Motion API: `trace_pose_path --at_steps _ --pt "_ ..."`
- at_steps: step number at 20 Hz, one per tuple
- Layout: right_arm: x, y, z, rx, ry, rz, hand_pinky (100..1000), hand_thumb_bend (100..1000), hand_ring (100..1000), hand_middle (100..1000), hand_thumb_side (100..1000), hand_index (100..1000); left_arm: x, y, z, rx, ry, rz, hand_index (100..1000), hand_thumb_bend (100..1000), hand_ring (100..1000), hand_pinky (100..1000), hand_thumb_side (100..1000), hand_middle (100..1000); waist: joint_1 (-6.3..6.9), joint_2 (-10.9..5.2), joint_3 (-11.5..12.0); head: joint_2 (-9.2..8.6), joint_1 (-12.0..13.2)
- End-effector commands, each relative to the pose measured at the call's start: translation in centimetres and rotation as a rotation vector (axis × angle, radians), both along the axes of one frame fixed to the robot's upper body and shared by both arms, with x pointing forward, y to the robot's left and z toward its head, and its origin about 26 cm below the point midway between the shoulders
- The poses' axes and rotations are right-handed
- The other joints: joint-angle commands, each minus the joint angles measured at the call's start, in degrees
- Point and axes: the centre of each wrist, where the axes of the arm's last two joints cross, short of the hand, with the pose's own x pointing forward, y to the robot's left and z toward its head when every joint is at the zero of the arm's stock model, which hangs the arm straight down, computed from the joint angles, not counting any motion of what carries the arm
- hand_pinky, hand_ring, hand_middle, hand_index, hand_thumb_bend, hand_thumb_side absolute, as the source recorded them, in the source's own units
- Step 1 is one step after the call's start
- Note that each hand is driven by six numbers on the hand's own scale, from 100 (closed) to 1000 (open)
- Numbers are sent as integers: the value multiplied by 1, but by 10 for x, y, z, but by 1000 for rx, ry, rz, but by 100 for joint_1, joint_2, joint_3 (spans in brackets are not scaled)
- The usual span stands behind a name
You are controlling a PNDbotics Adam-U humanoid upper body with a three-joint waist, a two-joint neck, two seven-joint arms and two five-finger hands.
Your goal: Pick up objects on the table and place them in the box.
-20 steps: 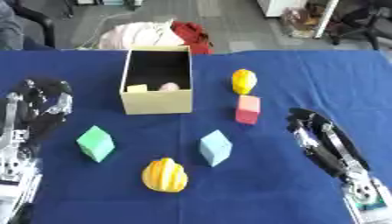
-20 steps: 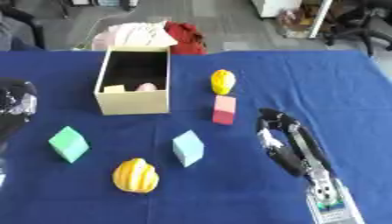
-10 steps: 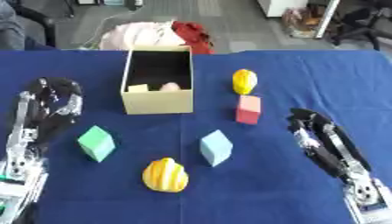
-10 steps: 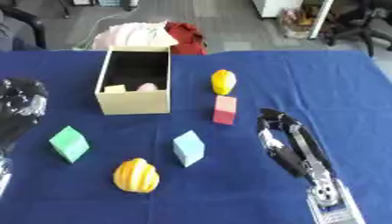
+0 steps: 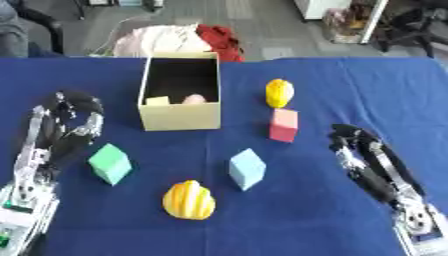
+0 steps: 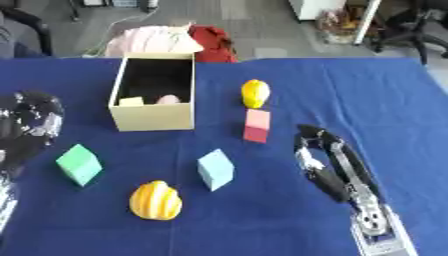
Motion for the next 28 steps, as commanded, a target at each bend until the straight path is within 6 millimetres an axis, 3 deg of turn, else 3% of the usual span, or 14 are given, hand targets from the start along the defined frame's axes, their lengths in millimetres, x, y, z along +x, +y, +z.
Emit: trace_pose_path --at_steps 1,12,18,24,28 --pt "2 0 6 -4 -18 7 875 100 707 724 770 863 -1 -1 8 23 -19 -29 574 178 569 804 100 554 -22 -103 -9 -30 17" --pt "1 0 5 -3 -17 6 875 100 708 723 769 863 -4 -6 2 42 8 -71 574 187 570 805 100 555 -7 -104 -23 -36 14" --pt "1 -1 4 -5 -14 6 875 100 708 723 770 863 -6 1 3 238 21 -59 639 306 616 825 110 608 8 -99 -29 -30 -2" --pt "1 -1 4 -5 -13 5 875 100 708 723 771 863 -8 8 2 523 75 9 715 501 684 853 321 666 17 -95 -36 -25 -33" --pt "1 -1 4 -5 -14 5 876 100 709 723 770 863 -6 11 2 627 115 81 744 561 711 865 375 693 15 -96 -44 -32 -89"
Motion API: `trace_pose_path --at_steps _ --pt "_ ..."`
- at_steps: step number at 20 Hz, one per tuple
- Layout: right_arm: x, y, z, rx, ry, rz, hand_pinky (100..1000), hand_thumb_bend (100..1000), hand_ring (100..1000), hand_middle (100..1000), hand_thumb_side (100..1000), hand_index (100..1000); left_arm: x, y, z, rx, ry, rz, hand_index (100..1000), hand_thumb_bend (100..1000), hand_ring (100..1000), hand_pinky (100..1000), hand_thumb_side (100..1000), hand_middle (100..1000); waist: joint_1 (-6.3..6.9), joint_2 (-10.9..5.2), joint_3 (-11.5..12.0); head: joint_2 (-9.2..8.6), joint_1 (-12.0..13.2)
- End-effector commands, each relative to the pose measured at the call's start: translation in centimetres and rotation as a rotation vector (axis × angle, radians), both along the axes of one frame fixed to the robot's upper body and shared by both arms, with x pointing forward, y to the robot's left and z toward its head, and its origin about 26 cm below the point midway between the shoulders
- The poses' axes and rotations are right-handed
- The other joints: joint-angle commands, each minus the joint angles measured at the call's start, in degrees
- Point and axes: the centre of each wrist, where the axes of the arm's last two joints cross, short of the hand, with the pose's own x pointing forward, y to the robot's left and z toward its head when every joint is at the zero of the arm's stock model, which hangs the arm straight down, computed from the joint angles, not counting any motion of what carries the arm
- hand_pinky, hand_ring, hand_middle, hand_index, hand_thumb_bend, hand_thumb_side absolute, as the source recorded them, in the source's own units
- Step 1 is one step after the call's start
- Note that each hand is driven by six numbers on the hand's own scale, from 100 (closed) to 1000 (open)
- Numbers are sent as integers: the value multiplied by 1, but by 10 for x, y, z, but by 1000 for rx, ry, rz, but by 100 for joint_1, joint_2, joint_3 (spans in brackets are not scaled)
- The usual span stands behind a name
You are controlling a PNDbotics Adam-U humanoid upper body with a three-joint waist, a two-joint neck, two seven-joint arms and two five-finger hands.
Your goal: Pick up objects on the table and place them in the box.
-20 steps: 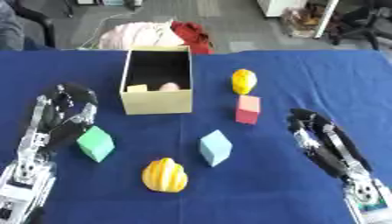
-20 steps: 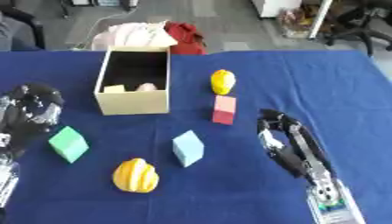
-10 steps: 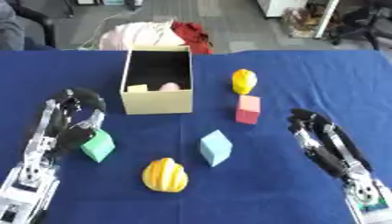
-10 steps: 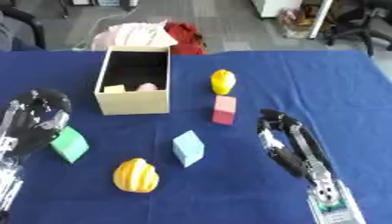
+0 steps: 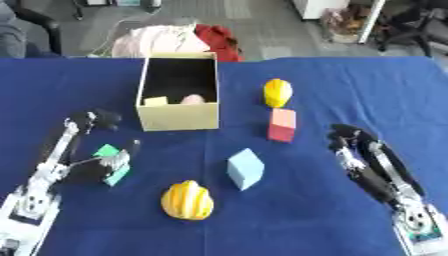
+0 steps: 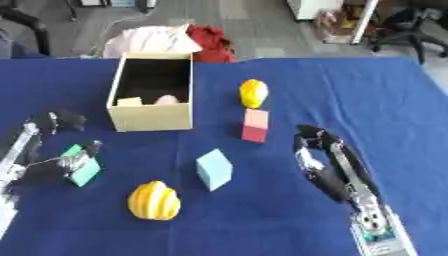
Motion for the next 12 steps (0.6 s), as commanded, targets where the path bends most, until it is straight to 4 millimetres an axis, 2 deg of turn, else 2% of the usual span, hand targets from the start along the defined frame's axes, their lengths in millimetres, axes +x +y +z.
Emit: trace_pose_path --at_steps 1,12 --pt "1 -1 5 -4 -18 4 876 100 709 723 770 863 1 7 9 100 -9 55 747 565 713 866 376 694 13 -96 -13 -33 -52" --pt "1 -1 5 -4 -16 4 875 100 709 723 770 863 10 15 -9 141 96 209 807 640 760 893 410 749 16 -99 -25 -33 -86"
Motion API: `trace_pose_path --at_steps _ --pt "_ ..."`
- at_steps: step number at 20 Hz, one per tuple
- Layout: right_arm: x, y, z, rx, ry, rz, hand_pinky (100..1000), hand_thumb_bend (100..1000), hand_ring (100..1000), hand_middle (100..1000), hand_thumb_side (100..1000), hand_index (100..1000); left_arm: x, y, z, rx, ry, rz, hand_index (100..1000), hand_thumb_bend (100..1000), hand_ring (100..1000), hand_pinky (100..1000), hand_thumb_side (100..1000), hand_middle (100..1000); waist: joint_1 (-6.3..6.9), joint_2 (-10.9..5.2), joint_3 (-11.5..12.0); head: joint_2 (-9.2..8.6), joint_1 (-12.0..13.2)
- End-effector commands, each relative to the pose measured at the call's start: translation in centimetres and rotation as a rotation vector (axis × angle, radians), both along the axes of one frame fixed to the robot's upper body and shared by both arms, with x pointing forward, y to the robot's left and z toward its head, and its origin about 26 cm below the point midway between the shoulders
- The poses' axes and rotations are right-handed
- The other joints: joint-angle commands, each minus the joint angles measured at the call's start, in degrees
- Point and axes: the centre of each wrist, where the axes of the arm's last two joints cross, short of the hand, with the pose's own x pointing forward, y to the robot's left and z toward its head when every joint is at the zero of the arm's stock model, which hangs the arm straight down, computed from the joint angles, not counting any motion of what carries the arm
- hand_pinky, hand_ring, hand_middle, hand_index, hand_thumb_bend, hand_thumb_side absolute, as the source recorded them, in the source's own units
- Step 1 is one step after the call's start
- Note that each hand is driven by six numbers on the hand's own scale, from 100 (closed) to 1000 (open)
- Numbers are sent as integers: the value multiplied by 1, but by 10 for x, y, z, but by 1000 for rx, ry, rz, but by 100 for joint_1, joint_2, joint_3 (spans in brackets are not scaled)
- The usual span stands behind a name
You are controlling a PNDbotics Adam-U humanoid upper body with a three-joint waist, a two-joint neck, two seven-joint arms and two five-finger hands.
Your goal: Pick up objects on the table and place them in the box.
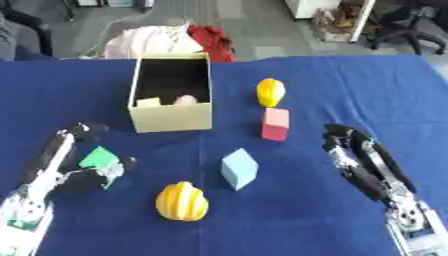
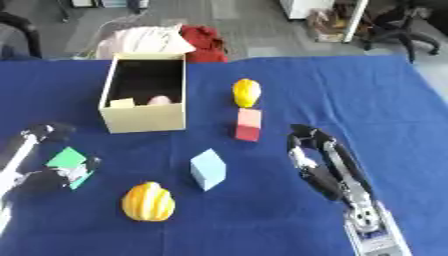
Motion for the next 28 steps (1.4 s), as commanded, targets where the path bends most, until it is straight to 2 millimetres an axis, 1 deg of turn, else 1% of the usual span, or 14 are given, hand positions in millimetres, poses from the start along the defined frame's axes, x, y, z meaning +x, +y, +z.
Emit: trace_pose_path --at_steps 1,2,4,13,20,26,27,28 --pt "1 -1 6 -4 -19 5 875 100 709 723 770 863 5 6 5 27 -14 57 810 641 762 894 409 752 17 -98 -9 -34 -1" --pt "1 -1 6 -4 -19 5 875 100 709 723 770 863 5 6 3 30 -7 68 813 645 764 896 395 755 18 -98 -10 -34 2" --pt "1 -1 6 -4 -19 5 875 100 709 723 770 863 6 7 -1 34 13 79 816 647 767 897 406 758 20 -97 -11 -29 7" --pt "1 -1 6 -4 -19 6 876 100 710 722 770 863 8 16 -26 31 128 121 824 638 765 891 370 763 18 -97 -3 -11 14" --pt "1 -1 6 -4 -19 8 876 100 710 722 770 863 9 18 -38 44 160 149 822 623 758 882 342 759 3 -99 6 -17 11" --pt "1 0 6 -4 -19 11 876 100 710 723 770 864 10 20 -45 34 166 185 809 593 716 851 288 726 -6 -99 9 -23 10" --pt "1 0 6 -4 -19 11 876 100 710 723 770 864 11 20 -45 31 163 190 805 584 702 841 271 716 -7 -99 9 -24 9" --pt "1 0 6 -4 -19 10 876 100 710 723 770 864 11 20 -46 28 159 194 795 562 671 824 233 698 -7 -98 9 -23 9"
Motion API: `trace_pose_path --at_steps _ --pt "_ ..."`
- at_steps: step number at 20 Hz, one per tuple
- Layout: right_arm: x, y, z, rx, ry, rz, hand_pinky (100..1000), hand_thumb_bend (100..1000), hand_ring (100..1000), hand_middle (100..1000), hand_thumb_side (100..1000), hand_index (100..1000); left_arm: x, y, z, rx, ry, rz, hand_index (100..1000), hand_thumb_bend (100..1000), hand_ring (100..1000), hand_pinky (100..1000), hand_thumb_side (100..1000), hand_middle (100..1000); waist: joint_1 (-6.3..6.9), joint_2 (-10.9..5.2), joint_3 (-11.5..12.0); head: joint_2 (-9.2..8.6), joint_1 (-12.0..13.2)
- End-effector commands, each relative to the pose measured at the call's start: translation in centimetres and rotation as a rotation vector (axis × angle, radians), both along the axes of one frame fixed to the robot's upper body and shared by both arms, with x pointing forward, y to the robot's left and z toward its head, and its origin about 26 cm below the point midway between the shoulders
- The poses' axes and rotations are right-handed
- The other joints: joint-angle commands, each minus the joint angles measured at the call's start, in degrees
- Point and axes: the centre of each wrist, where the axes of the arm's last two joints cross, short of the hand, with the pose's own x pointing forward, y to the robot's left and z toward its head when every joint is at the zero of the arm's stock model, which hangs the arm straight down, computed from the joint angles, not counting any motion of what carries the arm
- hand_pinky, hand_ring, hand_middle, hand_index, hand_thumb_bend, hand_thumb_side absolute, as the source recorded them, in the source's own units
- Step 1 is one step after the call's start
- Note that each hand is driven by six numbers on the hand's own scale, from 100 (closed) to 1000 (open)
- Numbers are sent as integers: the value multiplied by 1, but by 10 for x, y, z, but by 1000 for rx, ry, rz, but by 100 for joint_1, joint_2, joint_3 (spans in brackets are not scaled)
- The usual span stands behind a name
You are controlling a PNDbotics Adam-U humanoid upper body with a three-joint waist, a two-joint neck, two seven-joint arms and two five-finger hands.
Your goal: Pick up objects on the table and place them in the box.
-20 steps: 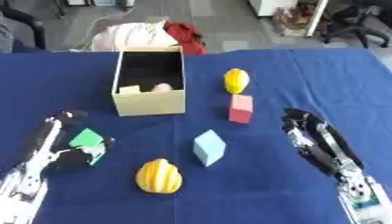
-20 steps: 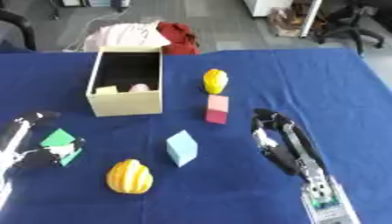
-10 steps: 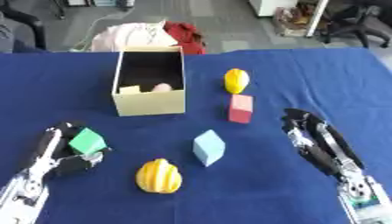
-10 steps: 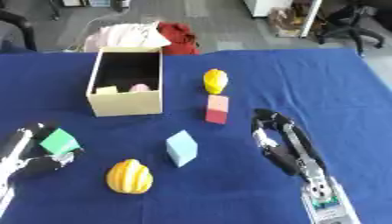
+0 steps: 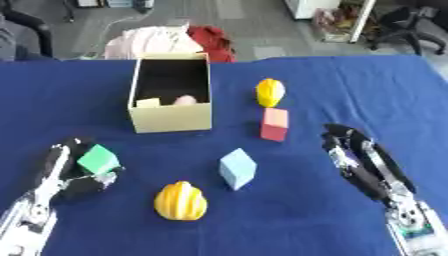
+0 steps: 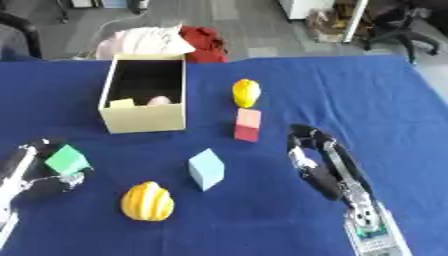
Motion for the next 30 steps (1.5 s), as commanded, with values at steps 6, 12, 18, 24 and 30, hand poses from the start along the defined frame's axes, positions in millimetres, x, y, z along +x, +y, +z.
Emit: trace_pose_path --at_steps 6,12,18,24,30 --pt "1 -1 6 -2 -20 3 876 100 710 722 772 863 -3 6 -4 -32 -41 58 725 381 564 771 100 607 -5 -91 7 -24 -4" --pt "1 -1 5 -3 -18 2 876 100 710 722 773 863 -8 3 30 -55 -206 42 624 346 504 747 100 518 12 -93 -4 -30 -14" --pt "1 -1 5 -3 -16 3 876 100 710 721 772 863 -8 -5 82 -68 -379 -23 618 346 497 742 100 511 34 -113 -29 -35 -13" --pt "0 0 3 -5 -9 13 876 100 711 721 773 863 22 -11 126 -62 -431 -81 630 354 513 751 100 521 36 -140 -99 -48 13" --pt "1 5 4 -1 -10 38 876 100 711 722 771 864 76 -22 146 -12 -363 -163 668 375 556 768 100 564 -11 -131 -304 -87 111"
